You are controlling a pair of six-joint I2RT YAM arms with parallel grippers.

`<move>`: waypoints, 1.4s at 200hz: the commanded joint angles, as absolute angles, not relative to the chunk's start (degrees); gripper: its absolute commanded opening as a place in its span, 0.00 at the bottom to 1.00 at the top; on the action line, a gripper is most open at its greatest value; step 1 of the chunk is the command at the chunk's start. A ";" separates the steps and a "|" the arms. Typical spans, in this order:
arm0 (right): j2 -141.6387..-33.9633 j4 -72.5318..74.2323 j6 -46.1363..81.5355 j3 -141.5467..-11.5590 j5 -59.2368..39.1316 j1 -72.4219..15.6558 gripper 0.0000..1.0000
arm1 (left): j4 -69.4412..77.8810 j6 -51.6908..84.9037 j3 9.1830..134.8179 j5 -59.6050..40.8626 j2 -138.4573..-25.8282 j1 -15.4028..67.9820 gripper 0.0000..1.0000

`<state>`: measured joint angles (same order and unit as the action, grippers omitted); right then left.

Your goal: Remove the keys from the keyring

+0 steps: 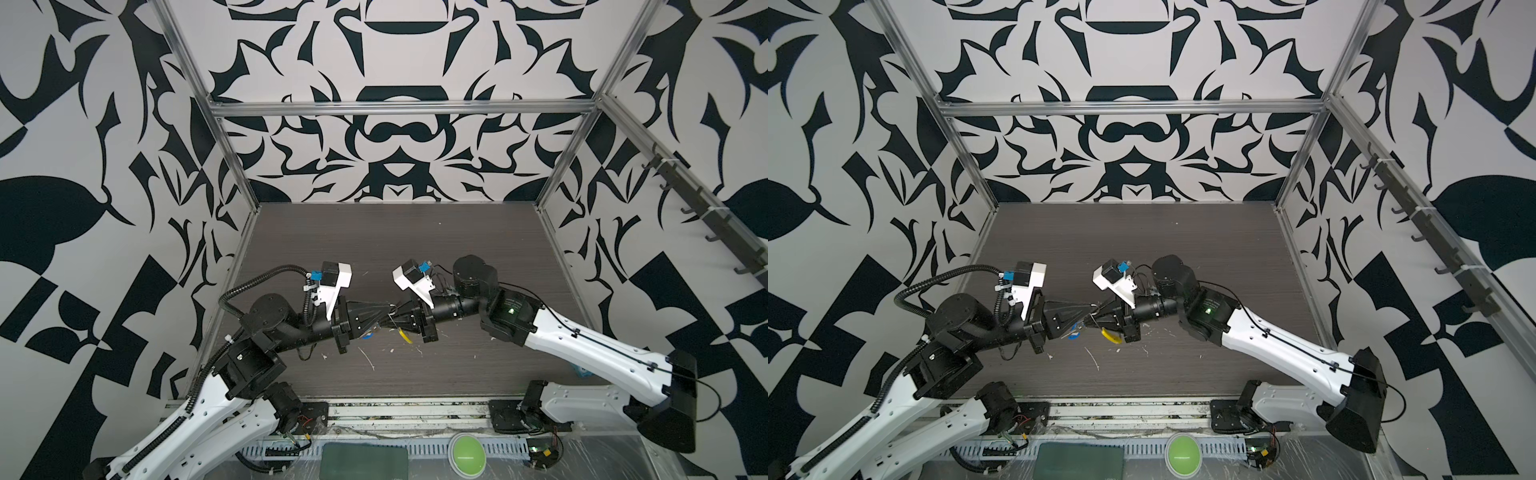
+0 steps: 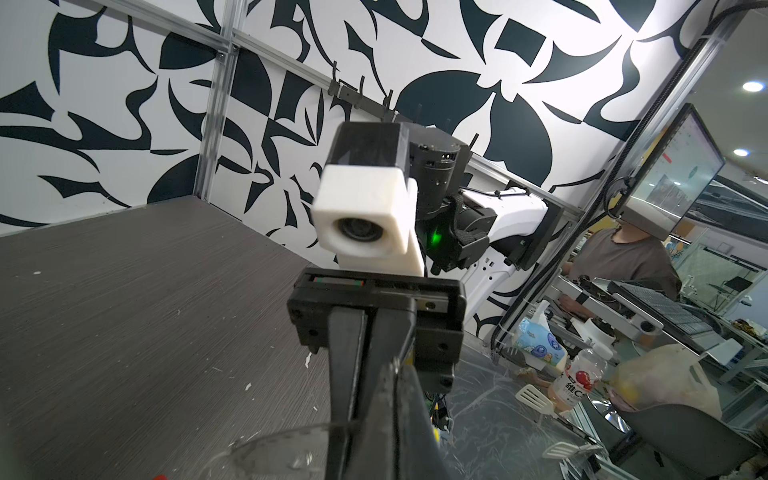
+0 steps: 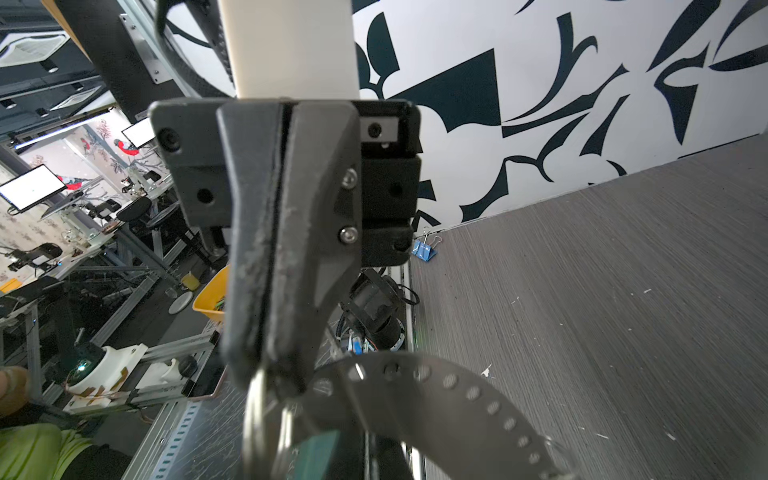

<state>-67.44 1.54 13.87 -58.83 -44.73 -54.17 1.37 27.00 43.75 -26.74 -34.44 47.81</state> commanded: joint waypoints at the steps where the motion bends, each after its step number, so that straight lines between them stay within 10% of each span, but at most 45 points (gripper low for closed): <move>1: -64.81 6.16 13.63 -59.12 -41.87 -54.49 0.00 | 4.08 27.04 43.93 -25.57 -33.27 48.03 0.00; 192: -58.34 -6.93 13.93 -45.64 -9.05 -48.04 0.00 | -8.87 27.82 34.29 7.47 -26.08 47.99 0.00; 280: -65.08 1.27 26.21 -27.22 -12.66 -34.32 0.00 | -9.66 28.56 34.89 6.50 -26.12 47.99 0.00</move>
<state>-63.86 -4.54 22.59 -27.83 -11.33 -35.55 -9.80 27.68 34.44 5.80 -27.33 47.81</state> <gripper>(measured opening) 0.045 0.041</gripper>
